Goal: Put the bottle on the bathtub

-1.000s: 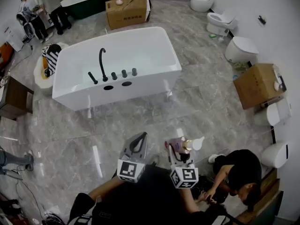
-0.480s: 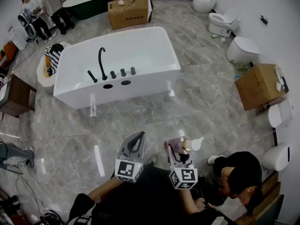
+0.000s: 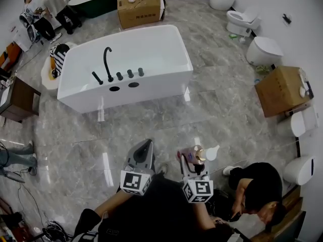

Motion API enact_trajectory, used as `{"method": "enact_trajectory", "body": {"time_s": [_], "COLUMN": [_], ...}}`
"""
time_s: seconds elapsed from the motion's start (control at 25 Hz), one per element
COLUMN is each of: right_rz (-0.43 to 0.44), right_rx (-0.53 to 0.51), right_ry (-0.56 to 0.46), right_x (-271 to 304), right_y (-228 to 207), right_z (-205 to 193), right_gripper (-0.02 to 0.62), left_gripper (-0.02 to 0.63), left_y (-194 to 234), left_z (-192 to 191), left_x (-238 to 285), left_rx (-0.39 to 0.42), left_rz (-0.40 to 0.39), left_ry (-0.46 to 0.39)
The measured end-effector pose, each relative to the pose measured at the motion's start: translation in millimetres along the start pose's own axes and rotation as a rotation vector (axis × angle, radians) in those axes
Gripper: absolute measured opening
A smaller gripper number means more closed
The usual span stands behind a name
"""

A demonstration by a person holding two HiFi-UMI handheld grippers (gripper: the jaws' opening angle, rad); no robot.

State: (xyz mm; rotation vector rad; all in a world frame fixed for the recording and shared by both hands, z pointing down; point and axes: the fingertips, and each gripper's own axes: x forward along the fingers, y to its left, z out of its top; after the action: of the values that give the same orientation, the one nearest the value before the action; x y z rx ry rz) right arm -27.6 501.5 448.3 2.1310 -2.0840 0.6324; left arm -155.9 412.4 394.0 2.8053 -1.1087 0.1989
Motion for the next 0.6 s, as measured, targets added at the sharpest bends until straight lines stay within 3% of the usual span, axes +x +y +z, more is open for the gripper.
{"method": "enact_trajectory", "body": {"time_s": [0.32,0.6], "right_rz": [-0.015,-0.022], "right_rx": [-0.002,-0.007], "right_ry": [-0.001,0.014], "right_x": [15,59], "right_y": [-19,-34], "right_z": [10,25], "right_gripper": [0.225,0.225], "left_gripper": [0.017,0.017], "left_y": [-13,9], "left_z": [-1,1], "left_x": [40,84], "left_rx": [-0.005,-0.017], "left_rz": [-0.042,-0.050], "left_ry": [0.003,0.012]}}
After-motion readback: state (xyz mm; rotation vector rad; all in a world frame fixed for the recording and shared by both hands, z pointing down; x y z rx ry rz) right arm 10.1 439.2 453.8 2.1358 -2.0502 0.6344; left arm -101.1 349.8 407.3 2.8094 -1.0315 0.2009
